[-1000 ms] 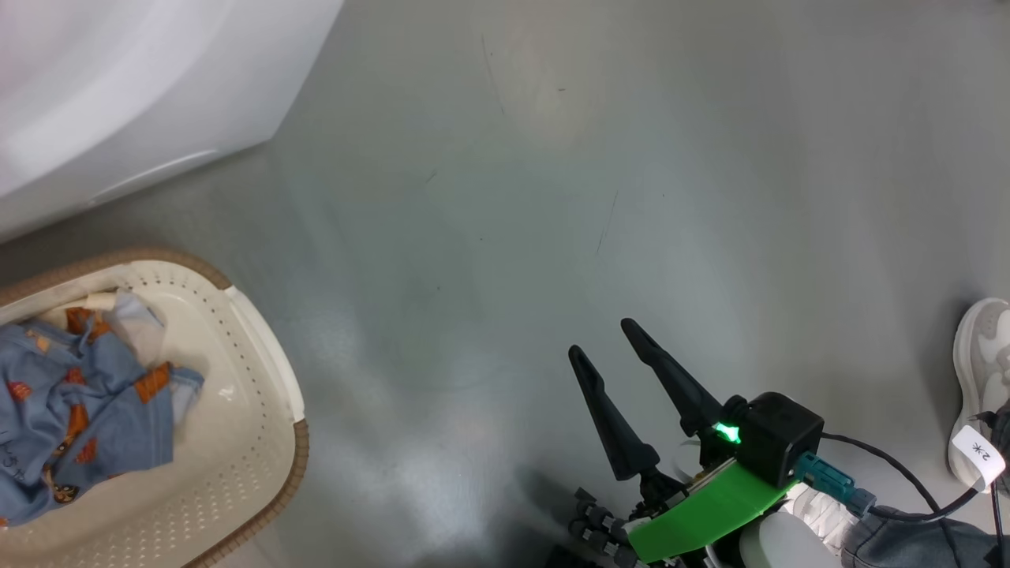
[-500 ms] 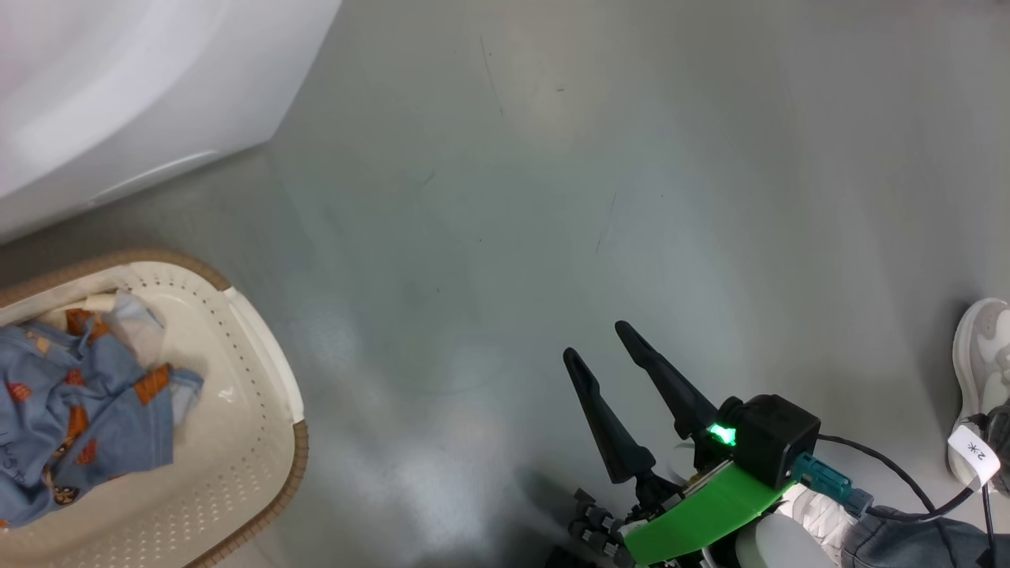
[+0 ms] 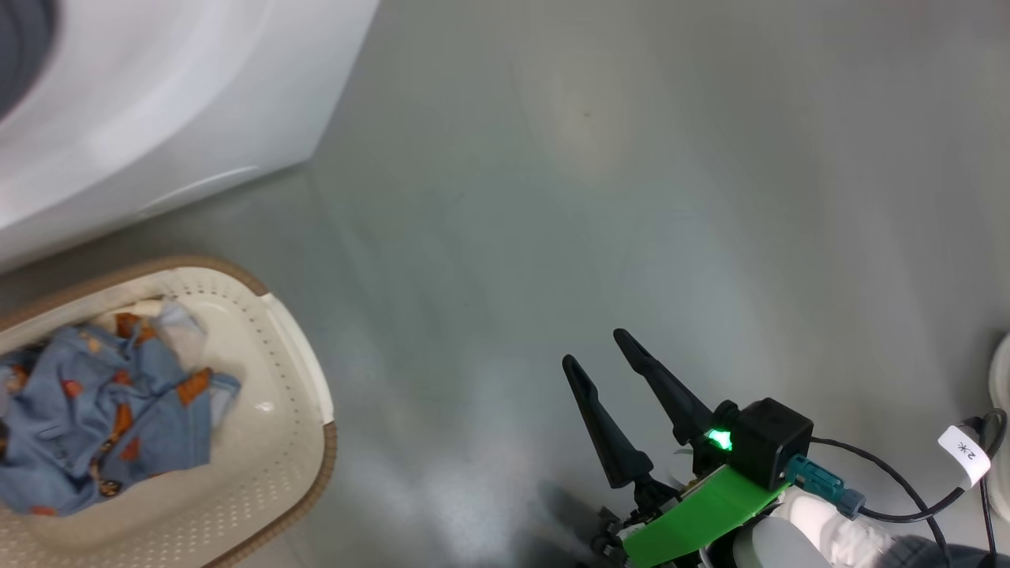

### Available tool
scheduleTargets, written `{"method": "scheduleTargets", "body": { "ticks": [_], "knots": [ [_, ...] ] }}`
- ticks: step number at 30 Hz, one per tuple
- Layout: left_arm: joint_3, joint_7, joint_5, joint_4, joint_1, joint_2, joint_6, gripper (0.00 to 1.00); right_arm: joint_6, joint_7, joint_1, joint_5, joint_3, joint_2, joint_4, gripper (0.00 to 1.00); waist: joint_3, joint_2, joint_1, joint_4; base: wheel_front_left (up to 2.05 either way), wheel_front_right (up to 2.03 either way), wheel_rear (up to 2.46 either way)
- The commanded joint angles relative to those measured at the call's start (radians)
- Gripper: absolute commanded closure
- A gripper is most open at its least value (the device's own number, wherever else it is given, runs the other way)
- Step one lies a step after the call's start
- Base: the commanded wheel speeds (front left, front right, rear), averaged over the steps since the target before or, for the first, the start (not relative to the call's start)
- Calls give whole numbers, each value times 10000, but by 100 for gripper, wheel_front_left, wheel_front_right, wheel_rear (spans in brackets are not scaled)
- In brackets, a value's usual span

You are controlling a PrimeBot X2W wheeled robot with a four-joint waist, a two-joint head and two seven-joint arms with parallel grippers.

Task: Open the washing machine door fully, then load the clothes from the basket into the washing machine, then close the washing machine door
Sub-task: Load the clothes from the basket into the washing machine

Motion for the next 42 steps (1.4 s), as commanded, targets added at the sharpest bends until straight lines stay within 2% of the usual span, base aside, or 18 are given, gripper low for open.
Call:
{"method": "scheduleTargets", "body": {
  "ticks": [1,10,17,27,32,42],
  "knots": [
    [-13,-31,82,-245,-47,235,59,0,16,-49,135,-108,188,-97,-128,0,-249,0,0,247,0,0,0],
    [-48,-32,-213,-948,1164,-795,298,0,16,-49,160,-341,-84,-97,59,0,-995,0,0,909,0,0,0],
    [47,-32,-531,-1765,2380,-1530,291,0,16,-49,268,-570,-346,-97,189,0,-1525,0,0,1409,0,0,0],
    [-92,-32,-729,-2773,4532,-2309,-102,0,16,-49,691,-898,-1004,-97,227,0,-2522,0,0,2129,0,0,0],
    [-348,-32,-800,-3364,5745,-2805,-368,0,16,-49,909,-1197,-1457,-110,165,0,-2912,0,0,2696,0,0,0],
    [-672,-32,-1066,-5232,8408,-3432,-569,0,16,-49,1115,-1510,-2047,-555,-135,0,-3140,0,0,3727,0,0,0]
  ]
}}
